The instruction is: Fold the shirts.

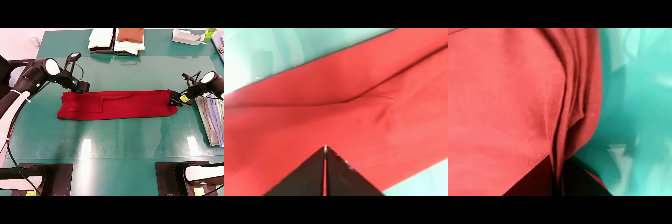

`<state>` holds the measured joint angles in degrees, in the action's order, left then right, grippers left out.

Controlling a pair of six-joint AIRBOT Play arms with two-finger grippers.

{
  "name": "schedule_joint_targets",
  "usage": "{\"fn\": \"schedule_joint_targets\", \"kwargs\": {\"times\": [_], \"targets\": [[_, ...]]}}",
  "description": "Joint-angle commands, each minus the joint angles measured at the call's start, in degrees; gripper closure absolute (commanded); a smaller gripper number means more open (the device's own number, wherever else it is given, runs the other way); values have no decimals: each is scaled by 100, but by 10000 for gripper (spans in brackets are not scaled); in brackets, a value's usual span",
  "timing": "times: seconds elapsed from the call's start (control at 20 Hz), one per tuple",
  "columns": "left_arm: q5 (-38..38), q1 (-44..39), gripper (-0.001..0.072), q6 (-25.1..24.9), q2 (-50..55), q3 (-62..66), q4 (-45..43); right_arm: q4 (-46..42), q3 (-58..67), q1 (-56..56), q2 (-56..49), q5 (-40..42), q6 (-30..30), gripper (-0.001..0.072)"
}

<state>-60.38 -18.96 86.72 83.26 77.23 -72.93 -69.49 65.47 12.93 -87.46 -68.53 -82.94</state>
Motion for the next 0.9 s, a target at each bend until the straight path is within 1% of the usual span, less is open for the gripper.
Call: {"fn": "schedule_joint_targets", "kwargs": {"times": [0.0,0.05,0.15,0.3,0.4,0.6,0.85], "targets": [[352,-428,683,83,52,7,31,35,-11,-11,407,-63,138,696],[533,-595,683,184,111,7,37,39,-9,-13,649,-138,138,697],[870,-929,683,195,332,83,146,50,-9,-98,1224,-385,133,697],[909,-1311,683,188,949,579,409,118,37,-396,2094,-568,-155,697],[892,-1497,684,168,1397,933,699,105,376,-697,2437,-710,-326,698],[918,-1779,684,129,1963,1172,850,114,1344,-1349,2686,-820,-732,697],[962,-1849,683,125,2256,1172,1161,205,2474,-2205,2280,-1010,-979,697]]}}
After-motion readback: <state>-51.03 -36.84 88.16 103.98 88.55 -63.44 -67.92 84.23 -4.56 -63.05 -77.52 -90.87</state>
